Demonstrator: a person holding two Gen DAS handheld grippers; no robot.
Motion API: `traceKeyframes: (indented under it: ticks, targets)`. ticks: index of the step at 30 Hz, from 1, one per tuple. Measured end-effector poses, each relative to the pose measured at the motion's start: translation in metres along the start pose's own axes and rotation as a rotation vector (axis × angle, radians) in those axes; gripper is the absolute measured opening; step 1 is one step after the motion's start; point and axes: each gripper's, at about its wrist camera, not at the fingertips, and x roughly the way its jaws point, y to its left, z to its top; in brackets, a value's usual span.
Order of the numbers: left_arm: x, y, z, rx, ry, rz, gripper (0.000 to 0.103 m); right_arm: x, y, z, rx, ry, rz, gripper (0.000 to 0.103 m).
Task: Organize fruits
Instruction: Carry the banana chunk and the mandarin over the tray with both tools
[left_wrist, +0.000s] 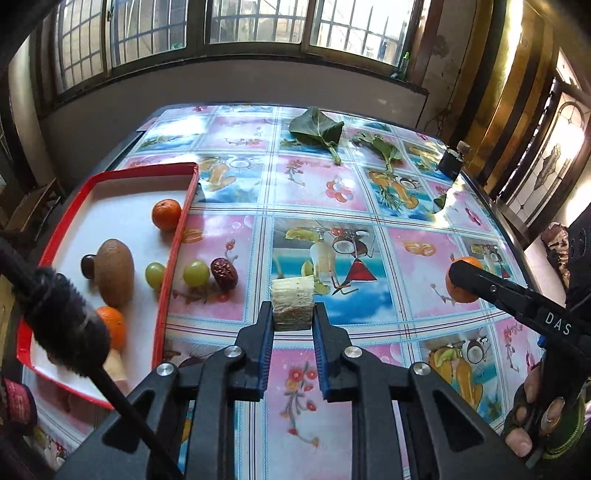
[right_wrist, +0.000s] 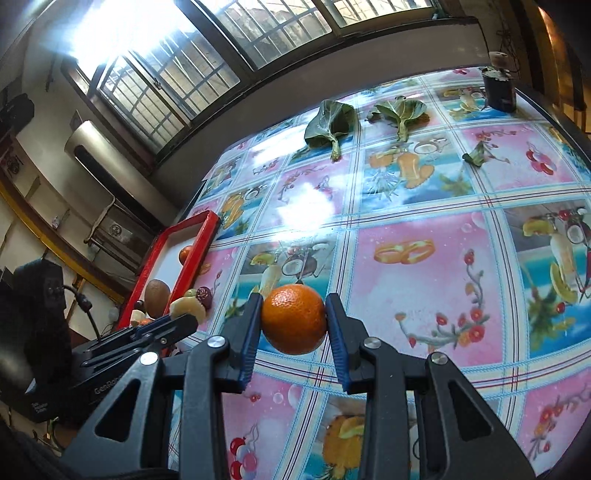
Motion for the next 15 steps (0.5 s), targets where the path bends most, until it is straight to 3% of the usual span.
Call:
traceKeyframes:
  ticks: [8, 15]
  targets:
    - [-0.034, 0.011, -0.012, 0.002, -0.078, 0.123, 0.019, -0.016, 0.021, -0.017, -0.025, -0.006, 0.028, 0.036]
    - [-0.048, 0.022, -0.015, -0.011, -0.107, 0.162, 0.019, -0.012, 0.042, -0.024, -0.06, 0.01, 0.048, 0.036]
